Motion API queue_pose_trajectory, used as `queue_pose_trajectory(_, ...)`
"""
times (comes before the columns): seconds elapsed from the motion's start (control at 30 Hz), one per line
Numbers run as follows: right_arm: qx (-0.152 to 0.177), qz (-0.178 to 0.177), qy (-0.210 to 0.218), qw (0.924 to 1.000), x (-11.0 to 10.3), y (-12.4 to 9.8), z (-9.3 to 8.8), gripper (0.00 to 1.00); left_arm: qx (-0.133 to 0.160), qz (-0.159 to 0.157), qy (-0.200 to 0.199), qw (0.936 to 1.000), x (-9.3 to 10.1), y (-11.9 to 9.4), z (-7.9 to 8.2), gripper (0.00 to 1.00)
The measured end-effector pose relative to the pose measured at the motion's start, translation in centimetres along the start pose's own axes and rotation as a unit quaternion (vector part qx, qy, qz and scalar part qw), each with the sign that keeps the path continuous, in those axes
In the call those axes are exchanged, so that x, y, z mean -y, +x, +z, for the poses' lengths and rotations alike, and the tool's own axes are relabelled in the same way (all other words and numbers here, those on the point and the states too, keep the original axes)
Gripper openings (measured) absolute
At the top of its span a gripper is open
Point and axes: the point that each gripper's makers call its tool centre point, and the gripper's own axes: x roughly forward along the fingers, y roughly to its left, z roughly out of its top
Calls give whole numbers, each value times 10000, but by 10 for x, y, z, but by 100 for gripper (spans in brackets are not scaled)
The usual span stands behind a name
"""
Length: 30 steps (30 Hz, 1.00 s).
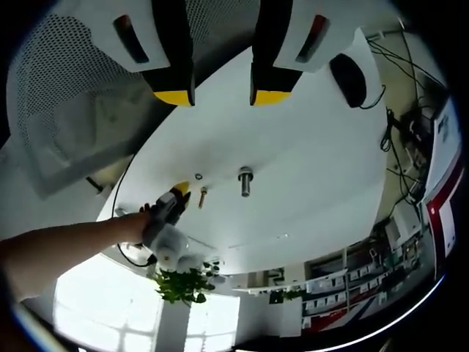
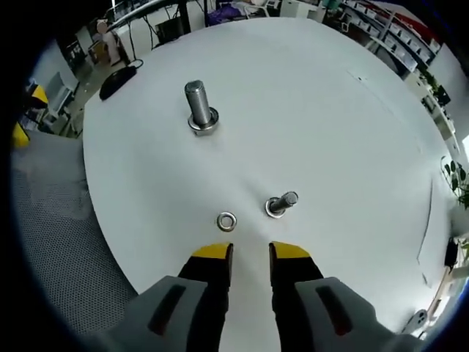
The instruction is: Place the washer onto the threaded stud by aligning its center hole with the stud, sliding it down to the base, and recovering from edge contact or off-axis alignment until the washer reaches the visible bottom stop.
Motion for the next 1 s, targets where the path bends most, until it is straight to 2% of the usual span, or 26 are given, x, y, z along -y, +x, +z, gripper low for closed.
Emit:
queue_pose_trajectory(0.17, 39, 59, 1, 10000, -7, 0, 5, 25, 29, -36, 33, 10000, 1, 0, 1, 28)
queue_pose_trajectory(0.33, -116, 77, -247, 9996, -16, 4, 5, 25, 56, -32, 26, 10000, 0, -1, 2, 28)
queue_pose_trajectory(0.6, -188, 113, -252, 9994, -18, 10, 11, 25, 124, -20, -30, 9999, -1, -2, 4, 28)
queue_pose_trajectory(0.77, -64, 173, -146, 9997, -22, 12, 18, 25, 134, -38, -38, 9999, 0, -2, 5, 28)
queue_pose_trajectory(1.0, 43, 198, -169, 9997, -24, 19, 19, 24, 113, -16, -45, 9999, -1, -2, 4, 28)
